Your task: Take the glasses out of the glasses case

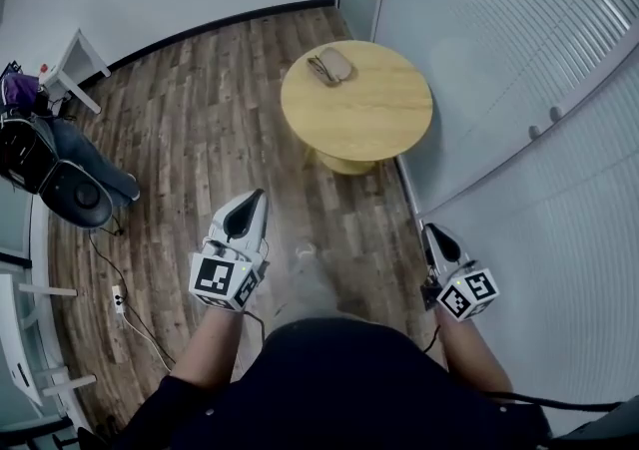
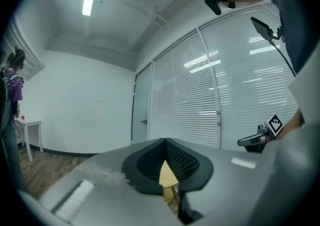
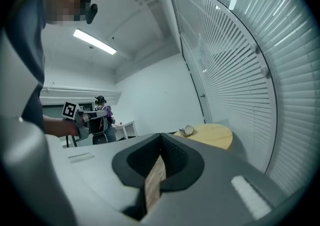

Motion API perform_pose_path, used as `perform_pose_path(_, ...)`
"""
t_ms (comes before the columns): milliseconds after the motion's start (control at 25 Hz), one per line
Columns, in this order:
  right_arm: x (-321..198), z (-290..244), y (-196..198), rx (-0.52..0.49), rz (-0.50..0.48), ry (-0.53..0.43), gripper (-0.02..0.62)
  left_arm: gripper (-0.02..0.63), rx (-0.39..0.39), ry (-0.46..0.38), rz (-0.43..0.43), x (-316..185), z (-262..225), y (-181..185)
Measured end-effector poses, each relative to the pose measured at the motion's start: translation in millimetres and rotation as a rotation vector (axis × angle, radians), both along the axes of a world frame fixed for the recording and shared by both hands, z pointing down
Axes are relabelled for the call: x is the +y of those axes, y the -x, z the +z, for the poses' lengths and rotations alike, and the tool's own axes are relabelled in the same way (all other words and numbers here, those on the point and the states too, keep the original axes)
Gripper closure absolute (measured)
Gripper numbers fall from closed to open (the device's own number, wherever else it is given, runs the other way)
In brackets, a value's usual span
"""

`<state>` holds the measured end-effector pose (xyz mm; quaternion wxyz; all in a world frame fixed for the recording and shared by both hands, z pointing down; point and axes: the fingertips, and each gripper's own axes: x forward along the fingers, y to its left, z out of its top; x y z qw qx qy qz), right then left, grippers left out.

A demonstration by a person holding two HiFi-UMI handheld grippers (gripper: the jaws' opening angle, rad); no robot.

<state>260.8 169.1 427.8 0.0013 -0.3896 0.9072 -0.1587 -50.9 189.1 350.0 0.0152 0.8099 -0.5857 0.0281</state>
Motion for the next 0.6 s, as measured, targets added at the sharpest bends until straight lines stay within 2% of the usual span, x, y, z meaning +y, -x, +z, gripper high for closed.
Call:
perform_pose_path(120,-35,-6,7,0.003,0.028,-0.016,0.586,0.6,-0.005,-0.012,0.032,-49,-3,9)
perform_pose_path(280,-80,-4,33,0.022,0.029,0.001,0.586,0.6,0.029,-0.033,0.047,-110,-10,27)
perform_pose_path(440,-138,-8,75,0.034,0.033,0.009,0.586,0.6,0.016,-0.047,0.125,-160,-18,40)
perform_pose_path(600,-197,-25,131,0.029,-0.016,-0.029,0.586,0.6,0.002,-0.029,0.151,-220,-19,77)
